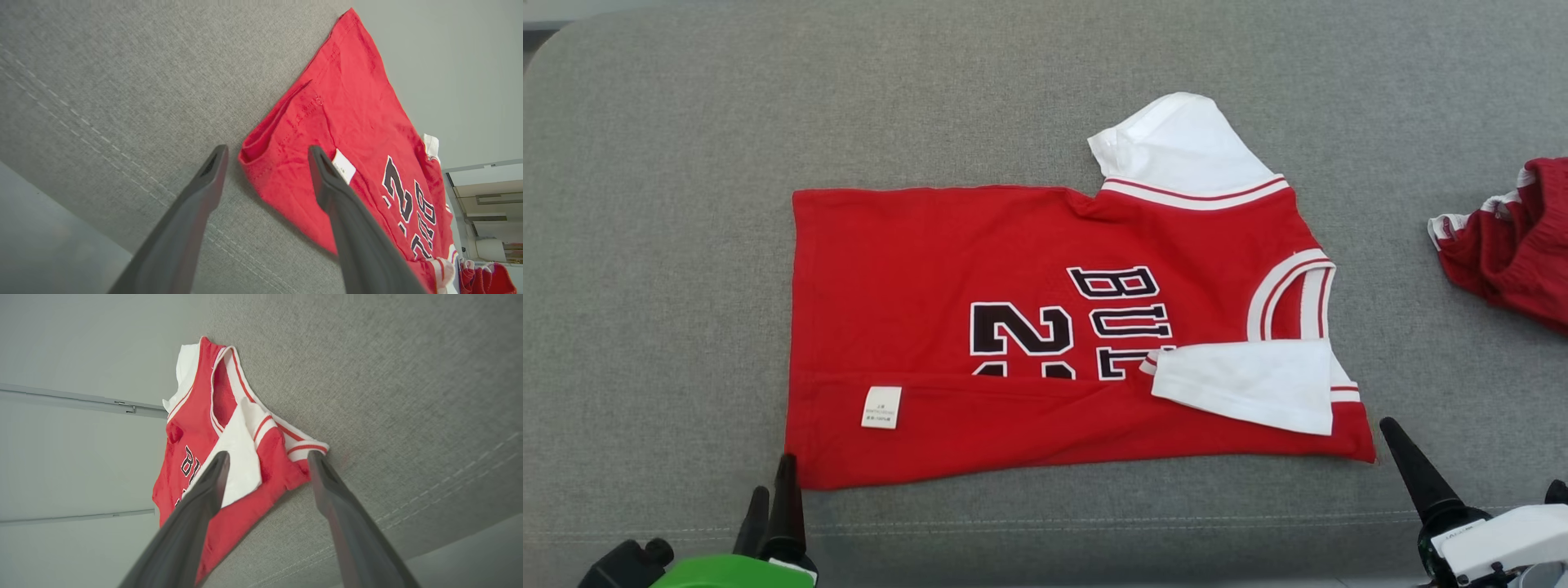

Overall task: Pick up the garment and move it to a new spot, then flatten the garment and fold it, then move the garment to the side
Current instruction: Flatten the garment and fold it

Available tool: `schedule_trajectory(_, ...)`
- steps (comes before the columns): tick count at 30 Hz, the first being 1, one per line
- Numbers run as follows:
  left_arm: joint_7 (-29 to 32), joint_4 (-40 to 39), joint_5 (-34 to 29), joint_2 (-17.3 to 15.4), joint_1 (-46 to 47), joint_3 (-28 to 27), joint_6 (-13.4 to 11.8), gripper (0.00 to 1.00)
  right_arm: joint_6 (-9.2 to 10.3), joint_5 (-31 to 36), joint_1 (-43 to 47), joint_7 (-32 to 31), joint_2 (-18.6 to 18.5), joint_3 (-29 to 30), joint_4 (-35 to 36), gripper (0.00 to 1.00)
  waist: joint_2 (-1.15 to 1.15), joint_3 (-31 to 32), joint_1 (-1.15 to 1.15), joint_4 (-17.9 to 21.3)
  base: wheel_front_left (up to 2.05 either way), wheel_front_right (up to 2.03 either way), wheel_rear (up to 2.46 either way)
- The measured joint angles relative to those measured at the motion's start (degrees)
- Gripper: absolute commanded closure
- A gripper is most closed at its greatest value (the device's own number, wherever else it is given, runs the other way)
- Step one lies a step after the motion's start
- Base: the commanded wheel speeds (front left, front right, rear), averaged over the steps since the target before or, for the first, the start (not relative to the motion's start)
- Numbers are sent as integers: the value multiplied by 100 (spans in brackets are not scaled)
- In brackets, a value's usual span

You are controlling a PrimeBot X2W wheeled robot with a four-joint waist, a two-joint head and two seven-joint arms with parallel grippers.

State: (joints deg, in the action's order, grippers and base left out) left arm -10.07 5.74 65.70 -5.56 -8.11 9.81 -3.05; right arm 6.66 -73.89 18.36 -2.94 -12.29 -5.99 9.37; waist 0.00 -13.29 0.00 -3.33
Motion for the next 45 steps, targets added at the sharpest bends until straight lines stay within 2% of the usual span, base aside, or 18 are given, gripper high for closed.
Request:
schedule_trajectory(4, 60, -269, -41, -159, 25, 7, 10, 0, 0, 425, -46, 96, -336, 64, 229, 0, 0, 4, 0, 55, 0, 0, 0)
schedule_trajectory(7, 224, -554, -226, -335, 122, 166, 138, 0, 1, 825, -298, 68, -716, 24, 442, 0, 0, -20, 0, 78, 0, 0, 0)
schedule_trajectory(13, 940, -950, -336, -825, 1007, 508, 378, 0, 1, 1326, -1390, -249, -1283, -60, 727, 0, 0, -242, 0, 100, 0, 0, 0)
schedule_trajectory(20, 1889, -1001, 163, -1161, 2069, 499, 499, 0, 47, 1585, -2785, -828, -1703, -93, 419, 0, 0, -681, 0, 68, 0, 0, 0)
schedule_trajectory(29, 2774, -584, 575, -1311, 3256, 480, 549, 0, 51, 1753, -4075, -1534, -1798, -393, -224, 0, 0, -1355, 0, -69, 0, 0, 0)
schedule_trajectory(39, 3179, 83, 847, -1388, 3891, 401, 614, 0, 52, 1902, -4831, -1839, -1793, -647, -837, 0, 0, -1920, 0, -242, 0, 0, 0)
schedule_trajectory(45, 3345, 372, 710, -1801, 4055, 366, 675, 0, 51, 1903, -5179, -1990, -1618, -858, -1014, 0, 0, -2066, 0, -228, 0, 0, 0)
